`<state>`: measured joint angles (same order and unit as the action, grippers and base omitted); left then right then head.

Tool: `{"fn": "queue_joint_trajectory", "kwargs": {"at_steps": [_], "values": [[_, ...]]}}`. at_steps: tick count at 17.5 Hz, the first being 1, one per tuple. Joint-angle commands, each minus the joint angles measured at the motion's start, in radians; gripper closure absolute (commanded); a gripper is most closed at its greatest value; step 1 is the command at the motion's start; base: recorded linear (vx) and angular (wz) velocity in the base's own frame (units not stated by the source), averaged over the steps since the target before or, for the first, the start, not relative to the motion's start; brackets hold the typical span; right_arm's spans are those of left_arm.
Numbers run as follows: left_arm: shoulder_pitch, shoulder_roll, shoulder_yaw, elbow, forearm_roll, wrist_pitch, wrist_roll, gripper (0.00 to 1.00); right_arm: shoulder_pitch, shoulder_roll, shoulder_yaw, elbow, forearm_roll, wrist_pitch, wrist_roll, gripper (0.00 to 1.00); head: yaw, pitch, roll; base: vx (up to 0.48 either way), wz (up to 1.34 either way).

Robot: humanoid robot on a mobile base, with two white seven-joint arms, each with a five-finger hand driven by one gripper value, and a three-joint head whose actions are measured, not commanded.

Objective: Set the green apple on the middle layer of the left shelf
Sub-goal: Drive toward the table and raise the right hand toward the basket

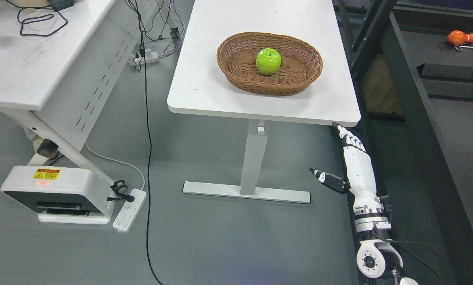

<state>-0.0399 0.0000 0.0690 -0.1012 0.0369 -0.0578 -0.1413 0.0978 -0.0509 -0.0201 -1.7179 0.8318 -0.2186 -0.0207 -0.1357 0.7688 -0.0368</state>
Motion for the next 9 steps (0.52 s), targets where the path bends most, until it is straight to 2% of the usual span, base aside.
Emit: {"fn": "queue_joint_trajectory", "kwargs": {"at_steps": [1, 5, 9], "values": [[0.0, 0.017, 0.0, 0.0, 0.0, 0.001, 0.0, 0.0, -0.023, -0.01, -0.037, -0.008, -0.043, -0.087, 0.011, 0.01, 0.0, 0.0, 0.0, 0.177, 0.0], [0.0, 0.017, 0.0, 0.0, 0.0, 0.0, 0.0, 0.0, -0.09, -0.003, -0.034, -0.006, -0.051, -0.032, 0.015, 0.0, 0.0, 0.0, 0.0, 0.224, 0.01], [0.0, 0.017, 0.0, 0.0, 0.0, 0.001, 0.0, 0.0, -0.15, 0.023, 0.021, -0.005, -0.048, -0.03, 0.07, 0.0, 0.0, 0.0, 0.0, 0.235, 0.07]]}}
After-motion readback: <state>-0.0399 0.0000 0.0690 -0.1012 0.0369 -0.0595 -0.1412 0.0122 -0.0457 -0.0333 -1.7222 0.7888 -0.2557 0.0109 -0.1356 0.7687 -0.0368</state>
